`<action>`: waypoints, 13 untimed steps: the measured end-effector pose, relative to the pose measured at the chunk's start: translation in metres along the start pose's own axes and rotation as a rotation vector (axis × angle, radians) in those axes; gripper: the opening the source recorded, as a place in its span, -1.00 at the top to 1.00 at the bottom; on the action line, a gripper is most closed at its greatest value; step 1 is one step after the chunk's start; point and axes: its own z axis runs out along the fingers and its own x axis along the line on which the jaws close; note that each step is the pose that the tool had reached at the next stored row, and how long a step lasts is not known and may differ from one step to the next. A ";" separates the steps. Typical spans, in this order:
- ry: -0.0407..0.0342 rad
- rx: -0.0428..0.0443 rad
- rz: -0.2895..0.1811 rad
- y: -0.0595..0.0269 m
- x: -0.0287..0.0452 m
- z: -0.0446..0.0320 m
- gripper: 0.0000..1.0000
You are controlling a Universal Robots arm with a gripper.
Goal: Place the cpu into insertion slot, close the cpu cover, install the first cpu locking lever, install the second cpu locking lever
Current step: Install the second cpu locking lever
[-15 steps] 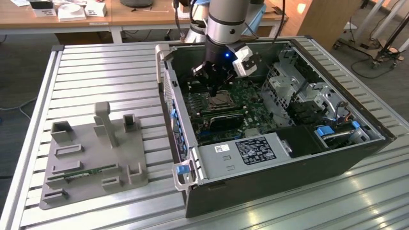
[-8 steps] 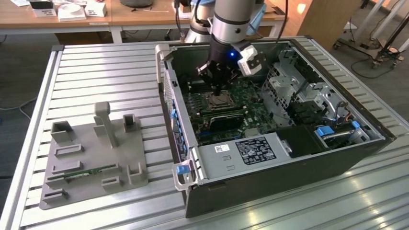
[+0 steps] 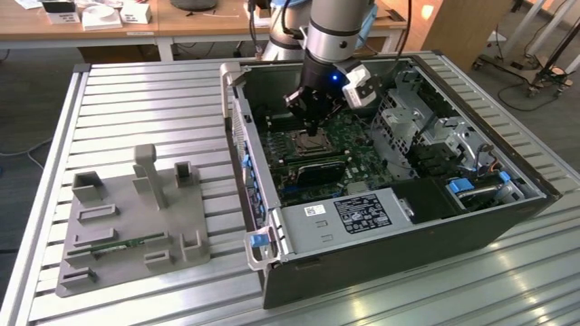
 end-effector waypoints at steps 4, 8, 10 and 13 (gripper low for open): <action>-0.0001 -0.0011 0.000 -0.0020 -0.0006 0.0052 0.80; 0.0004 -0.0016 -0.009 -0.0030 -0.0006 0.0084 0.80; 0.0007 -0.0018 -0.016 -0.0041 -0.0006 0.0089 0.80; 0.0008 -0.0022 -0.017 -0.0070 -0.0006 0.0096 0.80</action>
